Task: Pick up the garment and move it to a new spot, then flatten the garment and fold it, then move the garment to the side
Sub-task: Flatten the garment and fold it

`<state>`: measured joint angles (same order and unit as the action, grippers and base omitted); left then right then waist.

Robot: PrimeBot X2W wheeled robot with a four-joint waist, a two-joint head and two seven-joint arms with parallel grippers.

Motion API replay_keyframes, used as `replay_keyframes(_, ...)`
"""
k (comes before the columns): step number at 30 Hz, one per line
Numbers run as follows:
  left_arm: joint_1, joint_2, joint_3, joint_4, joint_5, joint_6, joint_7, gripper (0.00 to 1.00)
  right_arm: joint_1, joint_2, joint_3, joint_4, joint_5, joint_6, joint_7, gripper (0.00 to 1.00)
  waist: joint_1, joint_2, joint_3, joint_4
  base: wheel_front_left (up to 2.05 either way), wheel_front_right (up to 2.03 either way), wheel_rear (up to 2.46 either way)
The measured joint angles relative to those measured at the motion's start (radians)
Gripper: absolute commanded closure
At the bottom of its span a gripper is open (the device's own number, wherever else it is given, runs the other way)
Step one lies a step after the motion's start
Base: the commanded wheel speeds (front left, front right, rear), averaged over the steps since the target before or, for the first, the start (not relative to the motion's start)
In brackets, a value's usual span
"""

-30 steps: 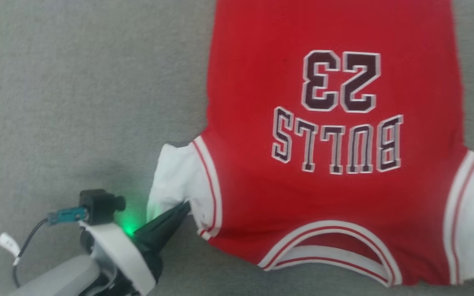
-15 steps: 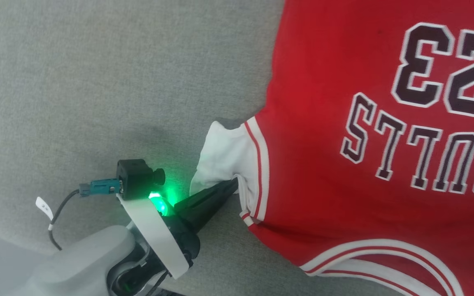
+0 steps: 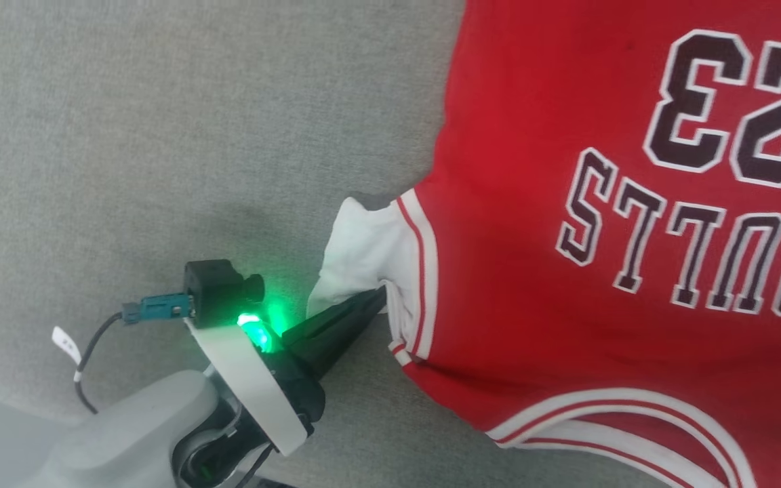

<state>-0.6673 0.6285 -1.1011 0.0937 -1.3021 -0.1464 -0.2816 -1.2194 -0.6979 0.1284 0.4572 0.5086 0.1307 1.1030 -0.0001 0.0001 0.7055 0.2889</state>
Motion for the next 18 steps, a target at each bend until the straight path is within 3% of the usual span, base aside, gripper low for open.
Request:
replay_keyframes(6,0.063,0.005,0.059,0.030,0.006,0.002,0.007,1.00,0.209,-0.081,0.022,-0.141,0.155,0.000,-0.042,1.00,0.0000,-0.0001,-0.078,-0.049,0.00,0.00,0.00)
replay_keyframes(12,0.142,0.036,0.121,0.042,0.012,0.010,0.012,1.00,0.566,-0.160,-0.031,-0.370,0.312,0.000,-0.032,1.00,0.0000,-0.0001,-0.161,-0.124,0.00,0.00,0.00)
replay_keyframes(18,0.198,0.067,0.185,0.045,0.018,0.014,0.016,1.00,0.961,-0.138,-0.142,-0.604,0.390,0.000,-0.005,1.00,0.0000,-0.0001,-0.226,-0.202,0.00,0.00,0.00)
